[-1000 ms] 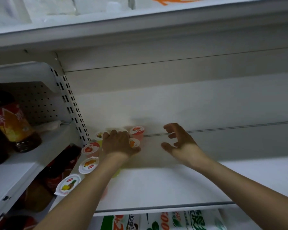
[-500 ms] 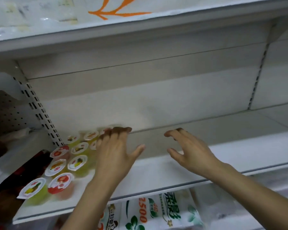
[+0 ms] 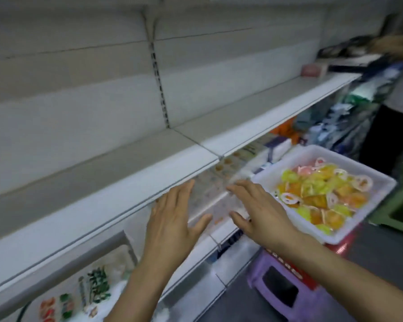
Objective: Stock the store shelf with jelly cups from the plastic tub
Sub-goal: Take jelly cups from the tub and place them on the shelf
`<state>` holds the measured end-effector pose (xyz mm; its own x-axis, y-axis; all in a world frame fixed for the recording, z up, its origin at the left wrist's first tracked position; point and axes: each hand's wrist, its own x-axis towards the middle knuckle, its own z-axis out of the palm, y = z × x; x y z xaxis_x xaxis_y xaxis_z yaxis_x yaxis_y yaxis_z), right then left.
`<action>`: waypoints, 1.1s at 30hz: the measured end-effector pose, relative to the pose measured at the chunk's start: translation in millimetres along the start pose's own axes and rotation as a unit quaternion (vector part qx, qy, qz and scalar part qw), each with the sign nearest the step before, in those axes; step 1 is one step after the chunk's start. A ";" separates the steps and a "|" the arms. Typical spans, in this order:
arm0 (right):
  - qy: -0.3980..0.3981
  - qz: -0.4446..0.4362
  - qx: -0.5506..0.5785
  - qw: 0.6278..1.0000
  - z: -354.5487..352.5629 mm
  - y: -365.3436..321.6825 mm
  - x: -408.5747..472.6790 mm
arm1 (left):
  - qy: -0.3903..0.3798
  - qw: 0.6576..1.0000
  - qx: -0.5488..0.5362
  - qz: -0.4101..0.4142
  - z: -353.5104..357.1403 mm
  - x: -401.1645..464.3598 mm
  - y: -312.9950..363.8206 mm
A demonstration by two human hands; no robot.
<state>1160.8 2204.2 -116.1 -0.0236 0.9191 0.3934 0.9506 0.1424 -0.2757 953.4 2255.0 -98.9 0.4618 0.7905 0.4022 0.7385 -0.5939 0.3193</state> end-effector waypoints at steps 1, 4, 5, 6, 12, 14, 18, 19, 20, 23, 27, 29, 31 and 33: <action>-0.010 0.025 -0.010 1.000 -4.3 21.3 -14.3 | -0.016 1.000 -0.011 0.011 17.3 5.2 17.6; -0.035 0.097 -0.027 0.994 -16.2 78.4 -55.7 | -0.088 0.994 -0.050 0.032 63.8 18.7 67.6; -0.046 0.121 -0.028 0.991 -20.0 95.2 -67.1 | -0.110 0.991 -0.058 0.044 77.6 22.8 81.7; -0.059 0.145 -0.029 0.987 -22.8 112.0 -77.3 | -0.129 0.988 -0.065 0.056 89.9 27.3 94.7; -0.107 0.250 -0.016 0.962 -28.6 189.8 -106.0 | -0.214 0.968 -0.103 0.076 145.5 61.1 142.2; -0.123 0.277 -0.026 0.953 -31.0 211.8 -104.6 | -0.231 0.962 -0.114 0.085 166.0 74.4 151.8; -0.159 0.330 -0.055 0.929 -32.3 257.4 -99.6 | -0.279 0.949 -0.122 0.083 213.2 102.7 172.4; -0.172 0.339 -0.064 0.923 -32.0 268.0 -96.7 | -0.286 0.948 -0.108 0.088 225.9 111.6 179.6; -0.189 0.345 -0.072 0.917 -31.2 277.8 -93.3 | -0.292 0.948 -0.083 0.101 238.7 119.9 187.0; -0.247 0.346 -0.106 0.899 -24.6 300.5 -81.0 | -0.313 0.935 0.030 0.163 277.7 140.4 205.5; -0.295 0.326 -0.146 0.886 -8.3 314.7 -67.7 | -0.369 0.906 0.108 0.176 315.1 154.9 215.0; -0.313 0.305 -0.181 0.881 -2.2 320.7 -62.9 | -0.403 0.896 0.099 0.160 325.4 160.0 215.7; -0.334 0.292 -0.209 0.871 -1.0 325.2 -58.1 | -0.429 0.888 0.074 0.145 333.9 163.5 213.5; -0.357 0.277 -0.231 0.862 -1.4 326.9 -54.4 | -0.441 0.886 0.048 0.134 340.2 165.4 210.2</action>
<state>1473.3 2200.3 -226.4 0.4460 0.8143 -0.3714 0.8950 -0.4011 0.1954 1352.2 2311.8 -257.2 0.8002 0.4568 -0.3886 0.5627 -0.7959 0.2231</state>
